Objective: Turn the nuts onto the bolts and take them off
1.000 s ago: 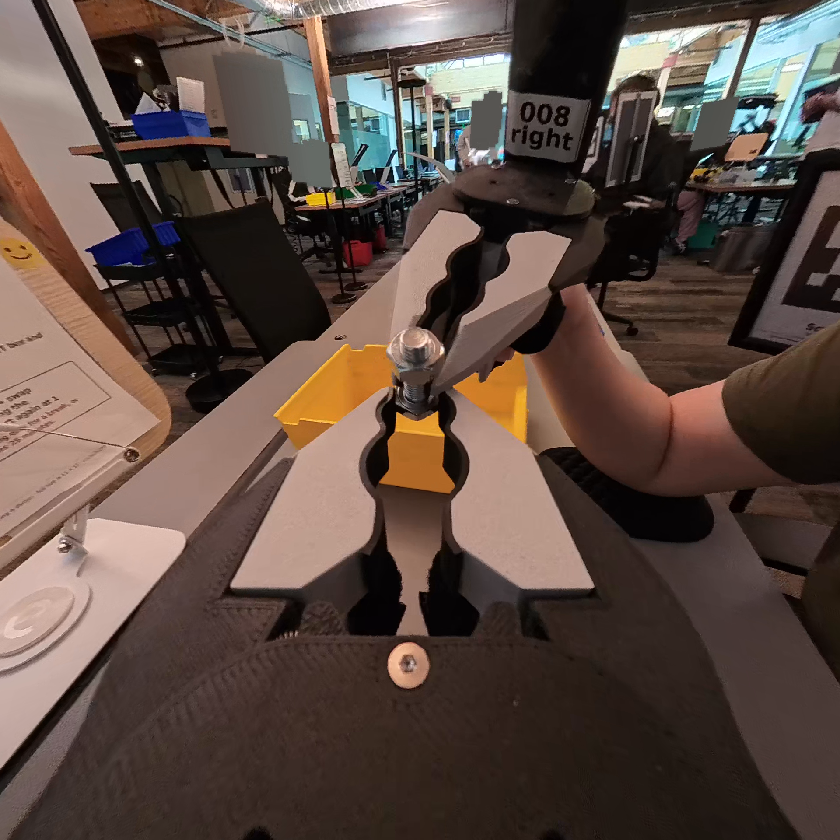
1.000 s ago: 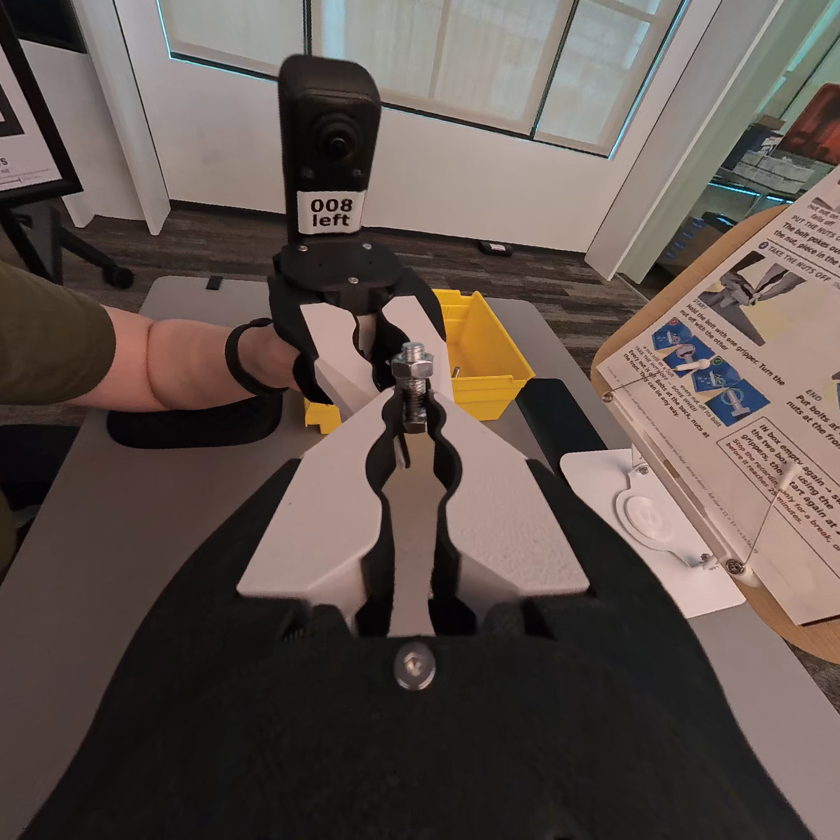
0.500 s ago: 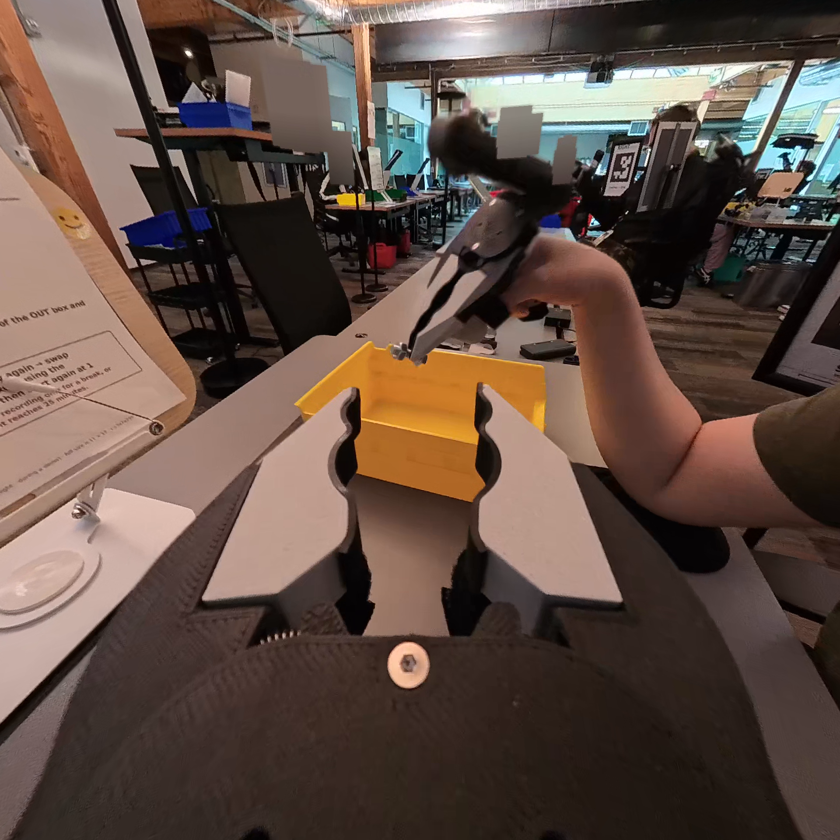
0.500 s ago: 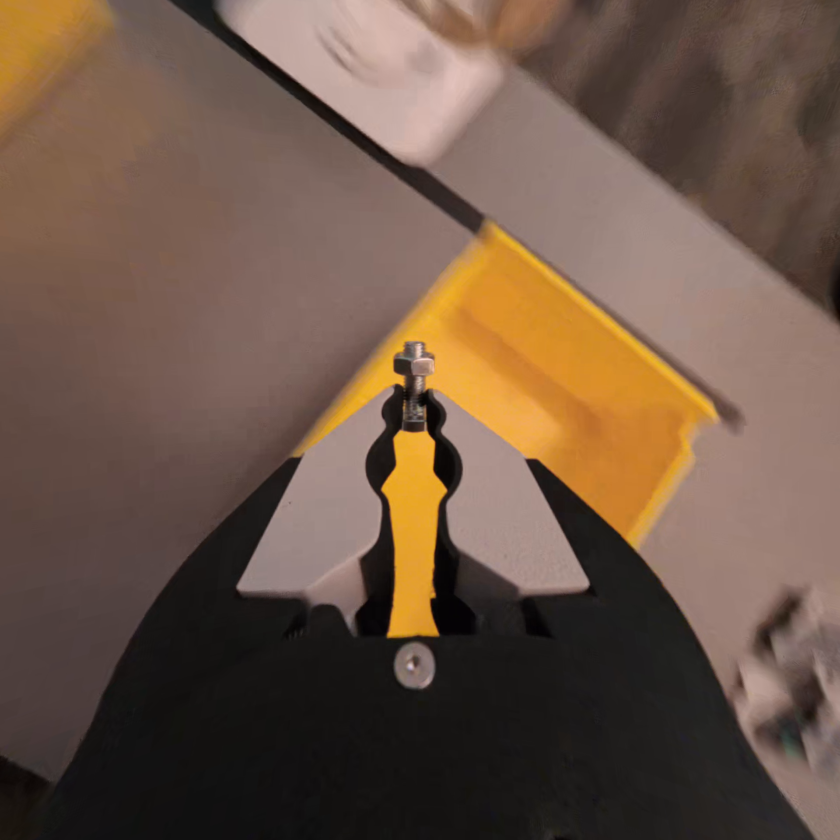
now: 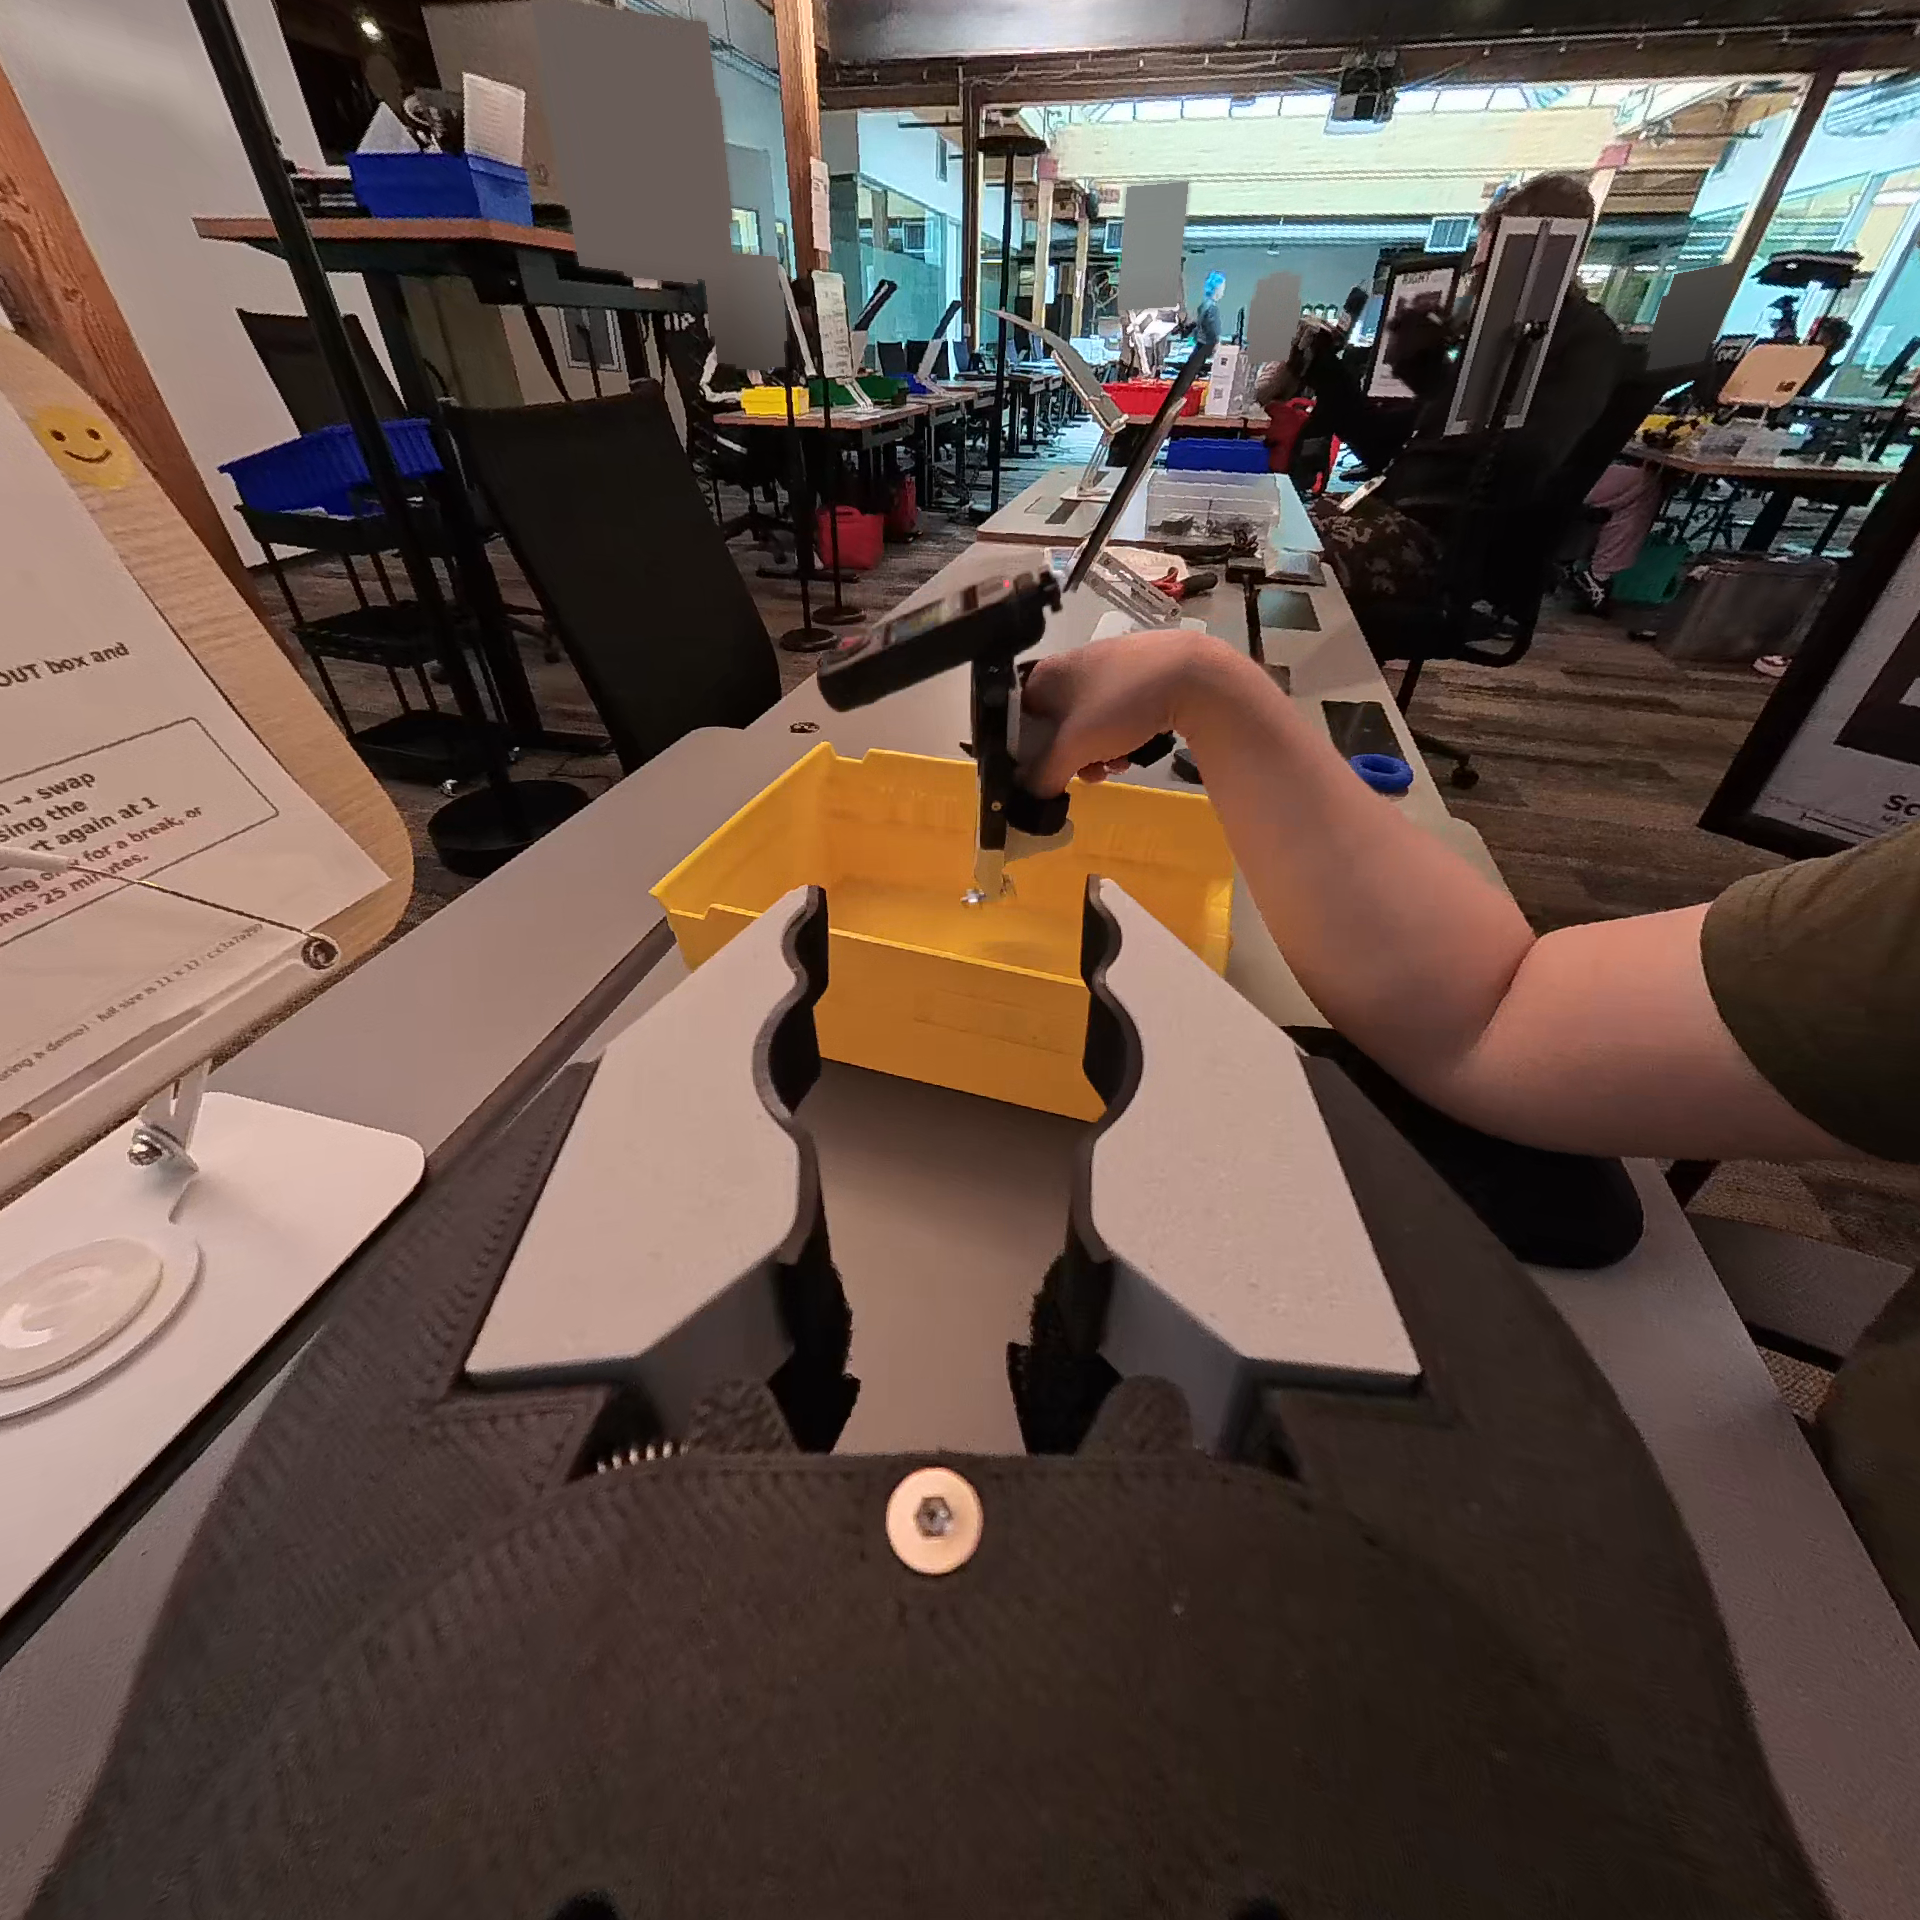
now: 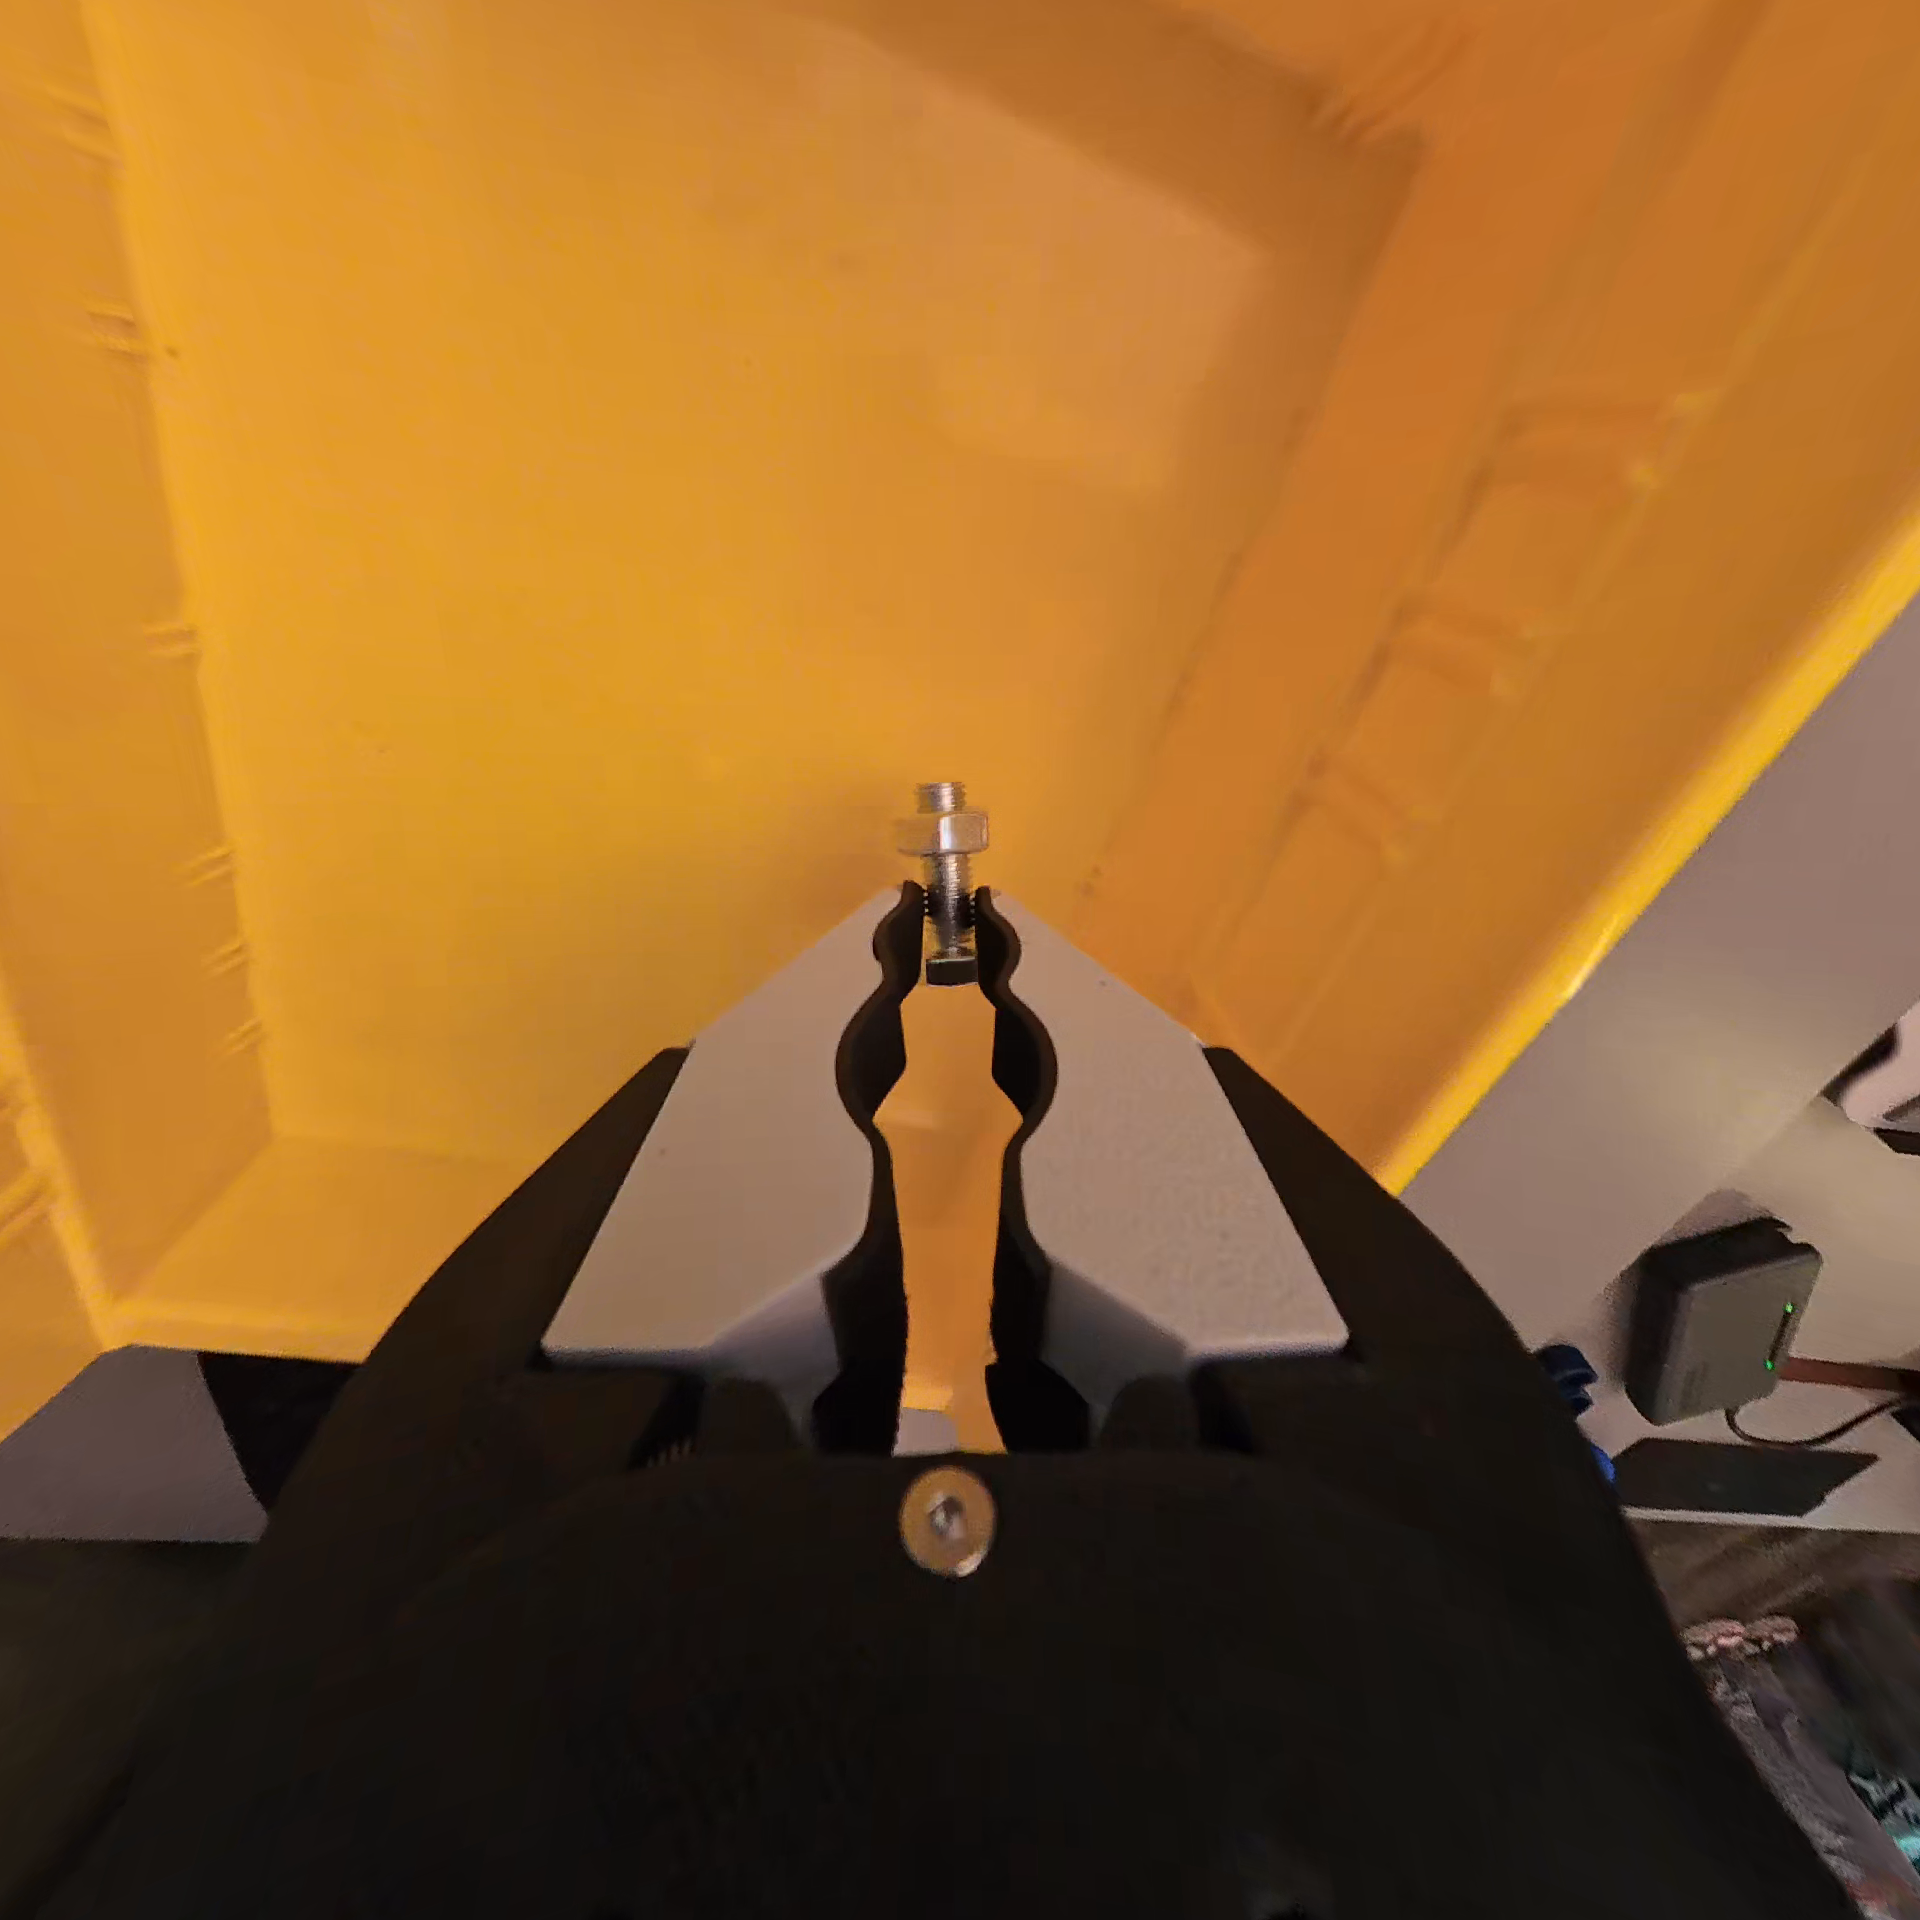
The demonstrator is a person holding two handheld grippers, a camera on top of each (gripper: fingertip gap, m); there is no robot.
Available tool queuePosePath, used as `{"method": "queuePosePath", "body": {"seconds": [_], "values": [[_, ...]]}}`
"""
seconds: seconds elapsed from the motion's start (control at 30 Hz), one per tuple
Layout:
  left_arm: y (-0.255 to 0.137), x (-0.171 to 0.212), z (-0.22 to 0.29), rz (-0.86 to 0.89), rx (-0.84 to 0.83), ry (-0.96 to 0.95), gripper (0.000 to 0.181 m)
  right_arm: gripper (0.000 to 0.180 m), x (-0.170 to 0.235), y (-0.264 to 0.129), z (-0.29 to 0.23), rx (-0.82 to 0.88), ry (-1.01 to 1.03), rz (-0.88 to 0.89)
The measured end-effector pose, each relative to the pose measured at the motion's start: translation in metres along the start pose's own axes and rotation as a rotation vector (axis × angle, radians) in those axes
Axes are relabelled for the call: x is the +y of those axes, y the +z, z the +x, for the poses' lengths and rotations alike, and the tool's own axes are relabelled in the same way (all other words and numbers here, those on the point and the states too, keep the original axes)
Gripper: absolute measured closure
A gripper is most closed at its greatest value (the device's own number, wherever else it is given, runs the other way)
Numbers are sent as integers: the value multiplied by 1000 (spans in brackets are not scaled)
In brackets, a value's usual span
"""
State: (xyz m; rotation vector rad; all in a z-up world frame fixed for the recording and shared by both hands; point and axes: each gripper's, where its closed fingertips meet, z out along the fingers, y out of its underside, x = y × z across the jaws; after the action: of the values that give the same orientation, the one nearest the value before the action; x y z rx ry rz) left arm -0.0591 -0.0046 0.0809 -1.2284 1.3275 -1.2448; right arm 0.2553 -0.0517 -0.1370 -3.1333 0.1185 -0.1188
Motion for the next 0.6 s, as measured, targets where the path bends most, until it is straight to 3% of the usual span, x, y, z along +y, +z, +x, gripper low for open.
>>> {"method": "queuePosePath", "body": {"seconds": [0.4, 0.6], "values": [[-3, -4, -1, 7, -6, 8, 133, 170, 19, 19, 9, 46, -5, -142], [-26, -21, -19, 9, -116, 74, 129, 161, 1, -16, 9, 120, -33, 23]]}}
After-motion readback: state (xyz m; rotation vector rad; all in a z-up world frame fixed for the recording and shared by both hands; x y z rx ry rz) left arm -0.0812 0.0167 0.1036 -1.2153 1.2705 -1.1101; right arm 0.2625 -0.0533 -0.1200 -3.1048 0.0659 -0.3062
